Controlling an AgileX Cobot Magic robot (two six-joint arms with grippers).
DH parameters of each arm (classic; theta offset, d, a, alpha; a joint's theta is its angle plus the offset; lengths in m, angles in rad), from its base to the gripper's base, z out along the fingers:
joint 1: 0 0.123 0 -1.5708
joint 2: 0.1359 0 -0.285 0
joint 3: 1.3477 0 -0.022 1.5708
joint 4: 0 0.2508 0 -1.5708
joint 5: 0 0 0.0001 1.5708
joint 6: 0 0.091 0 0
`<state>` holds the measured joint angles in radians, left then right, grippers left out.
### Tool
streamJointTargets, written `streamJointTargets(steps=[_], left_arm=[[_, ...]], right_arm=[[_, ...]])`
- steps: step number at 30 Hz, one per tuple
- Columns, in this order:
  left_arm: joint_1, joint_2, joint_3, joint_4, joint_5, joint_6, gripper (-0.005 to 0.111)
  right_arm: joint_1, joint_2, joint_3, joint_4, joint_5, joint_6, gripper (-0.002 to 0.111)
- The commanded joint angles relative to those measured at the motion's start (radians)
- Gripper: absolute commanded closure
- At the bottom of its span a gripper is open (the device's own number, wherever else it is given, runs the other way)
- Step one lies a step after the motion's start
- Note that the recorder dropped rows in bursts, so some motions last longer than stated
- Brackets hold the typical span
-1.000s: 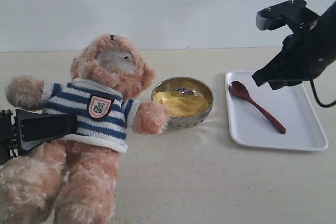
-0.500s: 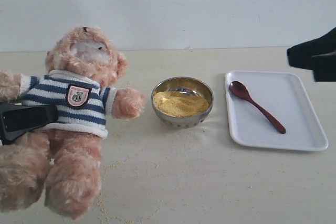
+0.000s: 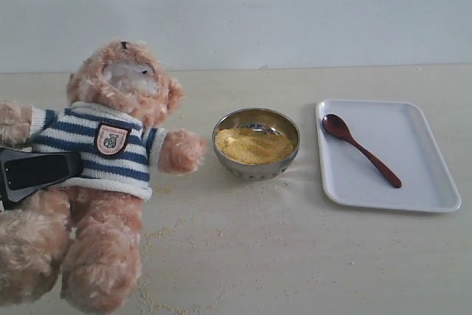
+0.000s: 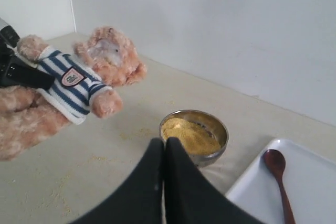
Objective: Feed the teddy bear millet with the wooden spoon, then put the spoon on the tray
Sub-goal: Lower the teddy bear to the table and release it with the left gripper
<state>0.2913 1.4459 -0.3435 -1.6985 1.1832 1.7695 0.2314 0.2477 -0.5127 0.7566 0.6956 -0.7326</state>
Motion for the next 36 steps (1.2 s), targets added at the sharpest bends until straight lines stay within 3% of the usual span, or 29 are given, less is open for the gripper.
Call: streamJointTargets(steps=[1,4,22,36], left_arm=[[0.005,-0.001,0.017,-0.017,0.001,0.045,0.102],[0.005,-0.001,0.052,-0.046,-0.094,0.073,0.102],[0.005,0.284,0.047,-0.046,-0.077,0.187,0.102],[0.005,0.346,0.027,-0.046,-0.092,0.228,0.102]], right_arm=[[-0.003,-0.084,0.073,0.000,0.026,0.048,0.108],[-0.003,-0.117,0.106,0.000,0.036,0.078,0.108],[-0.003,-0.134,0.108,0.000,0.032,0.073,0.108],[-0.003,-0.134,0.108,0.000,0.034,0.070,0.108]])
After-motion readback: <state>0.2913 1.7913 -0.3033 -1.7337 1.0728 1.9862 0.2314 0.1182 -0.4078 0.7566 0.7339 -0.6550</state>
